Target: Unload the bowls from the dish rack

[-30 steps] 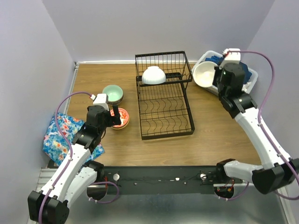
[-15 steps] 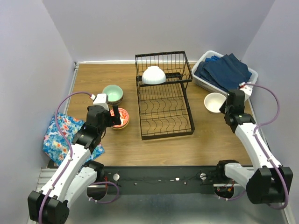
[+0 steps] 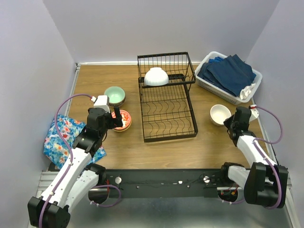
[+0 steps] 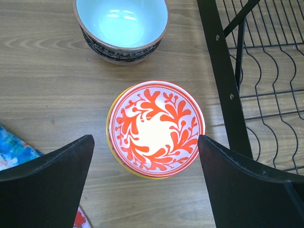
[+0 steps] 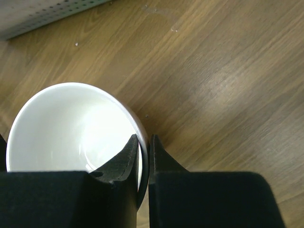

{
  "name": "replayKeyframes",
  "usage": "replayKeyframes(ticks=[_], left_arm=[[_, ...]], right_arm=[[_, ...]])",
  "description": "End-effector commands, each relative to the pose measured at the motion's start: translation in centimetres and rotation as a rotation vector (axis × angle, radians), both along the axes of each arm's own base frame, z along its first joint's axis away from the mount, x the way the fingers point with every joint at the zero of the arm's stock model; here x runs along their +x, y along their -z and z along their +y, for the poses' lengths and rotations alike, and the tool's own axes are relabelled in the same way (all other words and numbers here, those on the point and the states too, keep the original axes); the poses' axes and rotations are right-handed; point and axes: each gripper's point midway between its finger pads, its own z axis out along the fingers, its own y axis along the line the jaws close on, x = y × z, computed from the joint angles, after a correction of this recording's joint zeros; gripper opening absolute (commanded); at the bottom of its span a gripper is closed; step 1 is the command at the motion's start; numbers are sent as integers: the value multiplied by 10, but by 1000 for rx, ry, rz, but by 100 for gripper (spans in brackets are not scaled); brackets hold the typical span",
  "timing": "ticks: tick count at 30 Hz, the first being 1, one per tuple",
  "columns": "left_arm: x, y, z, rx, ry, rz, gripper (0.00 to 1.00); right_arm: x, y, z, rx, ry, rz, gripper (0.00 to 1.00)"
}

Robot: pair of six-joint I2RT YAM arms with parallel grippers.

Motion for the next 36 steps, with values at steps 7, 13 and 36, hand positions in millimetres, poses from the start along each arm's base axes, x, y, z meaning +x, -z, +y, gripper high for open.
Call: replayKeyframes(ticks=[7, 13, 36], left_arm=[[2, -9, 1, -4, -11, -38, 99], [2, -7, 0, -5, -6, -33, 99], [3, -3, -2, -5, 2, -17, 99]], right_arm=[[18, -18, -8, -27, 24, -132, 27], [10, -7, -7, -35, 9, -76, 33], [46, -158, 28, -284, -443, -242, 91]])
